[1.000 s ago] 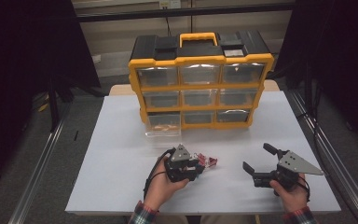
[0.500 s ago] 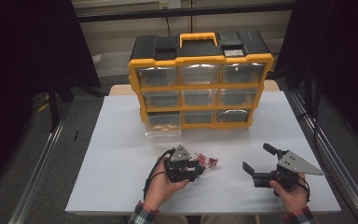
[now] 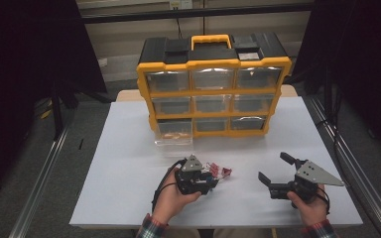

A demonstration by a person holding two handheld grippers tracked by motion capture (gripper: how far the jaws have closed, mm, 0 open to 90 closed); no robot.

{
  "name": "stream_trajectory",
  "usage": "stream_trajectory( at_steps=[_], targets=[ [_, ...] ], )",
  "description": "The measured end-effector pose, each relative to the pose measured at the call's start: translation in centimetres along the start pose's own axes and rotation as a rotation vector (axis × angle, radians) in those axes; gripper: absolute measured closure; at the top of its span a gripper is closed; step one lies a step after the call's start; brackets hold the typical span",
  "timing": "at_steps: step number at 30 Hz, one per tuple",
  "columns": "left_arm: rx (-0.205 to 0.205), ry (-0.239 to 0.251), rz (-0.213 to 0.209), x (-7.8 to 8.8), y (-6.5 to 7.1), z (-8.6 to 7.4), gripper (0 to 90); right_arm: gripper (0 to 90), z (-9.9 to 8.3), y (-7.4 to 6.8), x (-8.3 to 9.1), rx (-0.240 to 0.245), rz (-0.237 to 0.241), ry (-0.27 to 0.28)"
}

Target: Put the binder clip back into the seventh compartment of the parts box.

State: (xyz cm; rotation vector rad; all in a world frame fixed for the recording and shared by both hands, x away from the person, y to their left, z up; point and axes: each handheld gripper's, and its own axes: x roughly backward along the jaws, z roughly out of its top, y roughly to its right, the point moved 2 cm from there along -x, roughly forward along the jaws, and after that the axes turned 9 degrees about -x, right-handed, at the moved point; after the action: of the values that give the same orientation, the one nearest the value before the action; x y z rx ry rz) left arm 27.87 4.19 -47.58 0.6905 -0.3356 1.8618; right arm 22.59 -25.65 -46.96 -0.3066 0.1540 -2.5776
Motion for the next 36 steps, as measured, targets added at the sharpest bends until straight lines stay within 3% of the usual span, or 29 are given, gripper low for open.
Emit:
stream_trajectory(
  at_steps=[11,14,24,36],
  targets=[
    [0.044,0.029,-0.032,1.5,-0.3,1.3,64.2,0.0,0.0,0.0,0.0,0.003,-0.001,-0.003],
    [0.050,0.018,-0.030,1.9,-0.3,2.0,64.2,0.0,0.0,0.0,0.0,0.001,-0.006,-0.007],
    [0.048,0.020,-0.055,3.0,-0.8,4.3,64.3,0.0,0.0,0.0,-0.1,0.002,-0.001,-0.007],
    [0.040,0.008,-0.030,4.3,-2.5,7.4,64.4,0.0,0.0,0.0,0.0,0.003,-0.004,-0.005]
  ],
)
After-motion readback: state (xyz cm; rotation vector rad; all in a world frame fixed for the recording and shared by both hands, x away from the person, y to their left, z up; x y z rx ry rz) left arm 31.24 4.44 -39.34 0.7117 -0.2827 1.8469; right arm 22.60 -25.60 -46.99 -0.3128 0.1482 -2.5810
